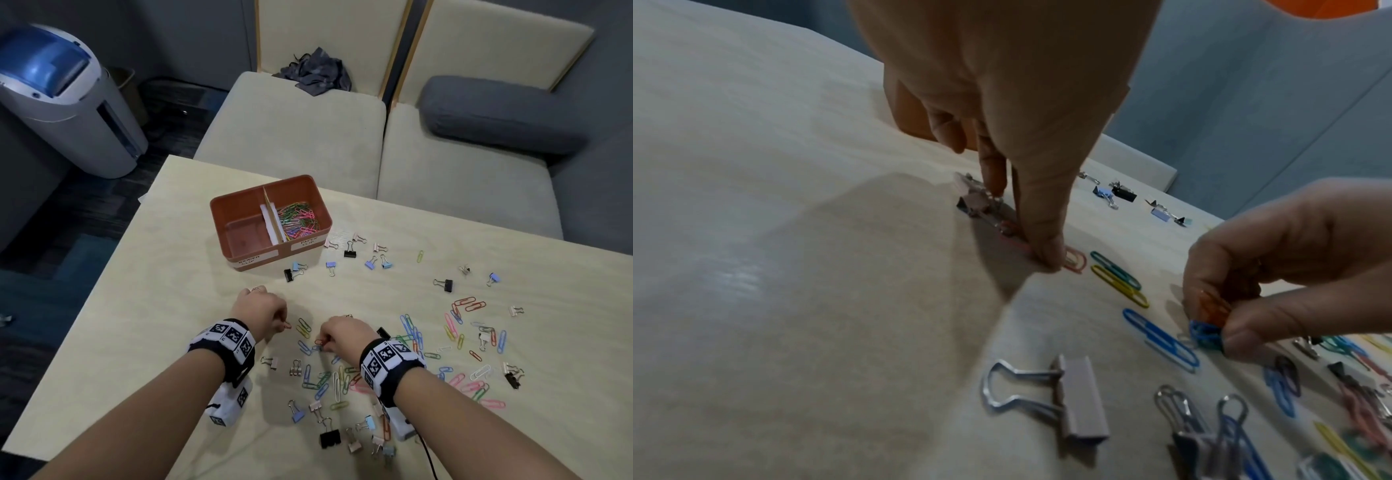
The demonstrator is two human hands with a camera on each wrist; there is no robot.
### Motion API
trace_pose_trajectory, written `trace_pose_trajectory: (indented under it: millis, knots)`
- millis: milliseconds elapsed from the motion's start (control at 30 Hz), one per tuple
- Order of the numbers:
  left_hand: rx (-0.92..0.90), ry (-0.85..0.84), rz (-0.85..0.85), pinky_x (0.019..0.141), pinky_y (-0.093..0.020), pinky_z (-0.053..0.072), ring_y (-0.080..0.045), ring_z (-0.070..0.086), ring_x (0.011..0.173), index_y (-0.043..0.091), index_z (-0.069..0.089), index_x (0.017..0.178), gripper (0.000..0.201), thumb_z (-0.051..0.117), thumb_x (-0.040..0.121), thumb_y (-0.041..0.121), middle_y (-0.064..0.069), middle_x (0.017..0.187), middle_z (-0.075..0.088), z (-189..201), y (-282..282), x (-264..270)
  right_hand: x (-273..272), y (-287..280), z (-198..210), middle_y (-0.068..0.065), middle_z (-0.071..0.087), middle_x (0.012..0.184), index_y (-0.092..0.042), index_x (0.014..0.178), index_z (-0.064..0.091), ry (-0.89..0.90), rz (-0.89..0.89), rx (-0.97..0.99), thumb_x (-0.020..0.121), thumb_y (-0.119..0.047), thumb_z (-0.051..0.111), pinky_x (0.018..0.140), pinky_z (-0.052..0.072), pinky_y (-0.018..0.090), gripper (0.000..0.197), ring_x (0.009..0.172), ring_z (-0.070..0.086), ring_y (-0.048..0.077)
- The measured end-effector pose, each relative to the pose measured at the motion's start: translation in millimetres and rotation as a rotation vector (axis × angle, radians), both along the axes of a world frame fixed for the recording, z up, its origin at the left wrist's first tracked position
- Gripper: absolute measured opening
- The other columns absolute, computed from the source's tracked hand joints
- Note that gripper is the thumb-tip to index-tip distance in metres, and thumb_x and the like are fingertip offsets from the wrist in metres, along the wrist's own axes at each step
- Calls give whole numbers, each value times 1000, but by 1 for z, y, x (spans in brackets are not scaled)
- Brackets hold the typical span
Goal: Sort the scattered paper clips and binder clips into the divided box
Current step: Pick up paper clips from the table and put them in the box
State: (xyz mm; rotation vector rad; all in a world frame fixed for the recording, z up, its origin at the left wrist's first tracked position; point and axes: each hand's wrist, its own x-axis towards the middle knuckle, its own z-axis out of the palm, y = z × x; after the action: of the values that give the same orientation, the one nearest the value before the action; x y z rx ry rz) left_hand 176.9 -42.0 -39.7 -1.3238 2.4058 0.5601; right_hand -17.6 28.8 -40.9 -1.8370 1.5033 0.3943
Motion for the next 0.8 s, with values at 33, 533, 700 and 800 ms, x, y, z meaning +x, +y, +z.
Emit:
trace_pose_trajectory:
  millis: [33, 533, 700, 800]
  knots:
    - [-4, -5, -8, 92, -35, 36, -17, 47, 108, 30, 64, 95, 19, 64, 83, 44, 8, 105, 61, 1, 0, -1, 0, 0, -1, 6, 61, 114, -16, 109, 64, -13, -24, 14, 92, -23, 55, 90, 47, 37, 20, 105, 58, 27]
    - [22, 73, -106, 93, -35, 37, -18, 52, 104, 30, 54, 109, 26, 60, 86, 41, 5, 103, 64, -5, 13, -28, -32, 7, -1, 3, 63, 114, -18, 107, 68, -36, -222, -64, 90, -22, 59, 91, 46, 32, 20, 106, 59, 24]
    - [26, 31, -134, 93, -36, 37, -18, 49, 106, 29, 62, 98, 17, 61, 86, 41, 7, 104, 63, -4, 10, -35, -34, 10, 9, -1, 60, 99, -17, 99, 72, -131, -159, -11, 85, -15, 63, 87, 48, 29, 17, 99, 62, 23]
    - [26, 8, -181, 93, -37, 37, -19, 45, 108, 28, 64, 98, 19, 60, 86, 42, 6, 109, 55, -2, 7, -36, -30, 17, 14, 3, 56, 109, -14, 98, 71, -153, -51, 1, 84, -13, 63, 82, 41, 25, 16, 101, 58, 24]
